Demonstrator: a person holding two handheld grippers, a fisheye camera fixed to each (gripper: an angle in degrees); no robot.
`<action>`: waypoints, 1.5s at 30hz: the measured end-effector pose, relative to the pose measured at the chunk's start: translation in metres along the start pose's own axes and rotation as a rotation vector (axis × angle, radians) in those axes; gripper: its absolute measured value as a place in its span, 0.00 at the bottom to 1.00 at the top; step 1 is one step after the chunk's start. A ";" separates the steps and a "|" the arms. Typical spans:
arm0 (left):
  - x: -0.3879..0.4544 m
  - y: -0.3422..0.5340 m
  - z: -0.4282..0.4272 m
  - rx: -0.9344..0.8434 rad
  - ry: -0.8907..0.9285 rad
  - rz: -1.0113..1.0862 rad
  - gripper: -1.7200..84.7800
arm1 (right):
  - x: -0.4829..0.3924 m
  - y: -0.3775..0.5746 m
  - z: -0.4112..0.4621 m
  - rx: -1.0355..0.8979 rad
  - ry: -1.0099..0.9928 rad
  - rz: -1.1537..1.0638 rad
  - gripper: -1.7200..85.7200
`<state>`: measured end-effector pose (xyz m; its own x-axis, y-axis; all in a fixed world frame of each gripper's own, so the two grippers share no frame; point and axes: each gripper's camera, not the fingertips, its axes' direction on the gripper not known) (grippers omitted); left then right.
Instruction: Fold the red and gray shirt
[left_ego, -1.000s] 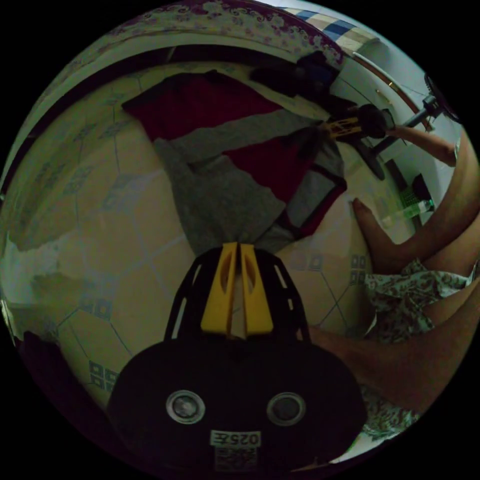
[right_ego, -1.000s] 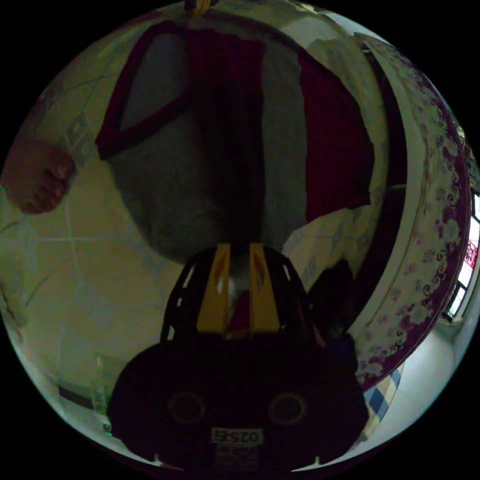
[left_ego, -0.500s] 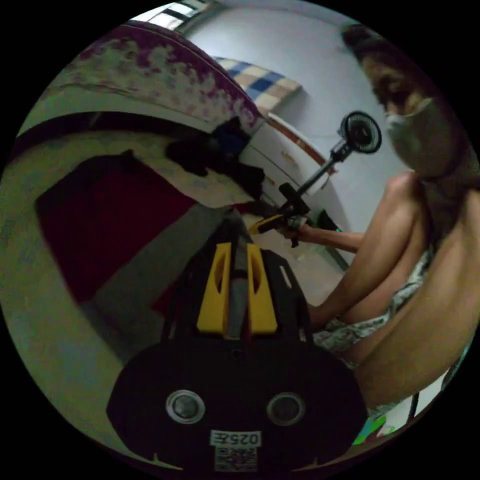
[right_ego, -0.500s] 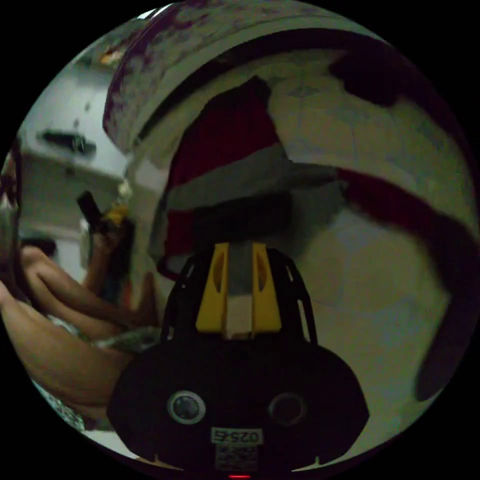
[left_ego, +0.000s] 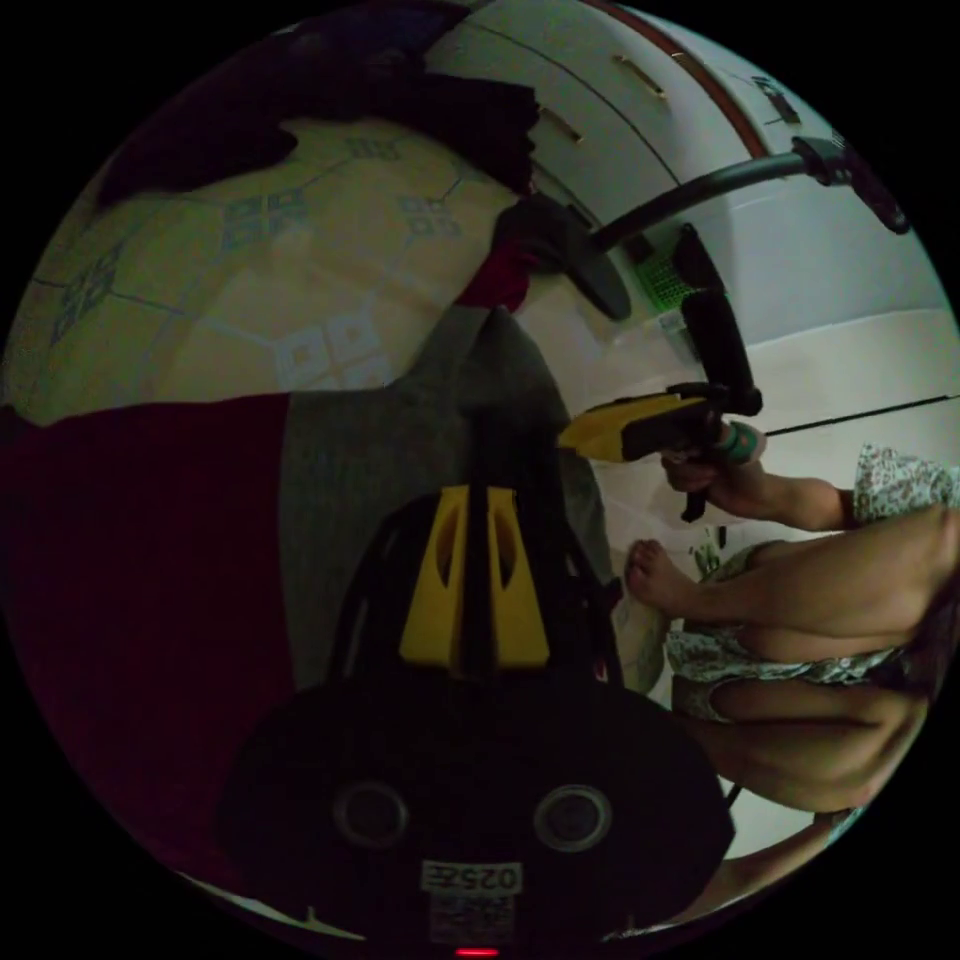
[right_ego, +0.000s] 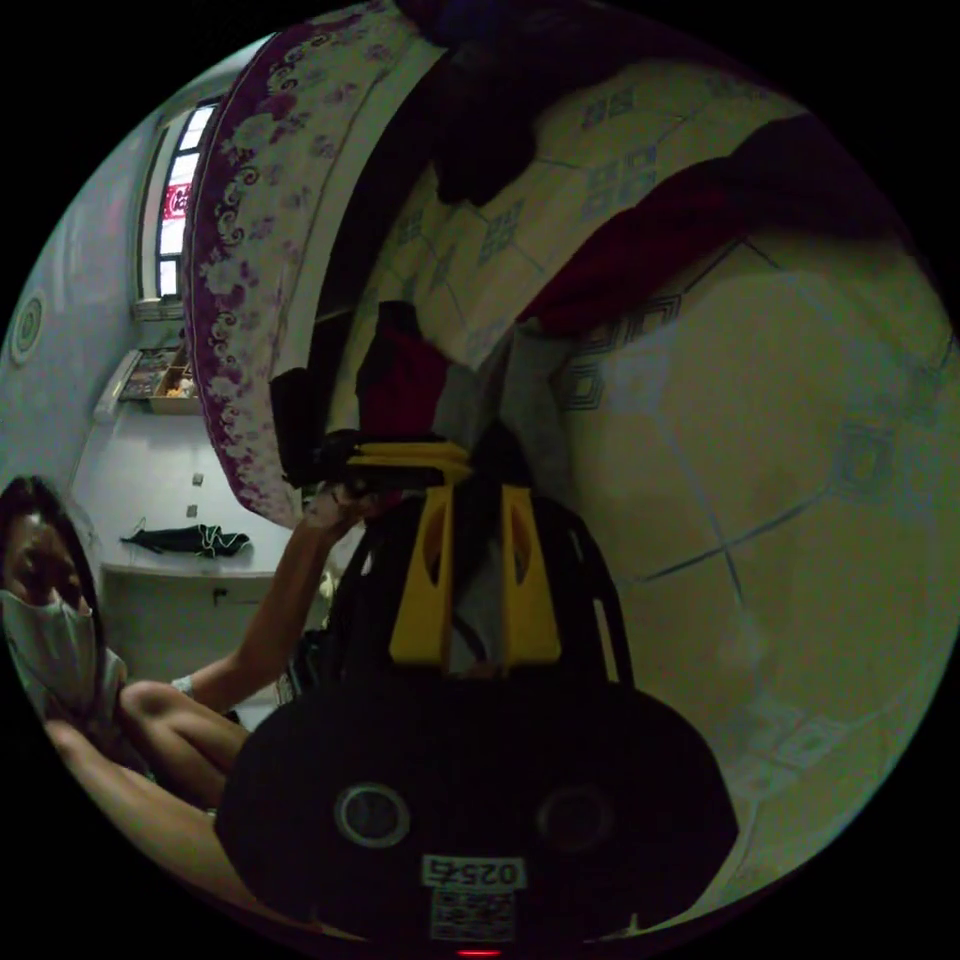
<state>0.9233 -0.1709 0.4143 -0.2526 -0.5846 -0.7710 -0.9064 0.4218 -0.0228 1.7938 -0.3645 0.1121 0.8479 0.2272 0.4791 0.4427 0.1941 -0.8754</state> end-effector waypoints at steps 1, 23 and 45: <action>0.000 -0.003 0.008 0.004 0.004 -0.003 0.02 | 0.005 -0.005 0.000 -0.014 0.021 0.012 0.11; -0.012 -0.030 0.066 0.052 -0.038 0.029 0.02 | 0.043 -0.018 0.006 -0.075 0.251 -0.255 0.07; -0.046 0.199 0.100 -0.311 -0.316 -0.015 0.02 | -0.090 0.116 0.285 -0.754 -0.165 -0.637 0.15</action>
<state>0.7884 0.0090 0.3817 -0.1664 -0.3279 -0.9300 -0.9802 0.1578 0.1197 1.6852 -0.0906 -0.0143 0.3625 0.4320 0.8258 0.9182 -0.3176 -0.2369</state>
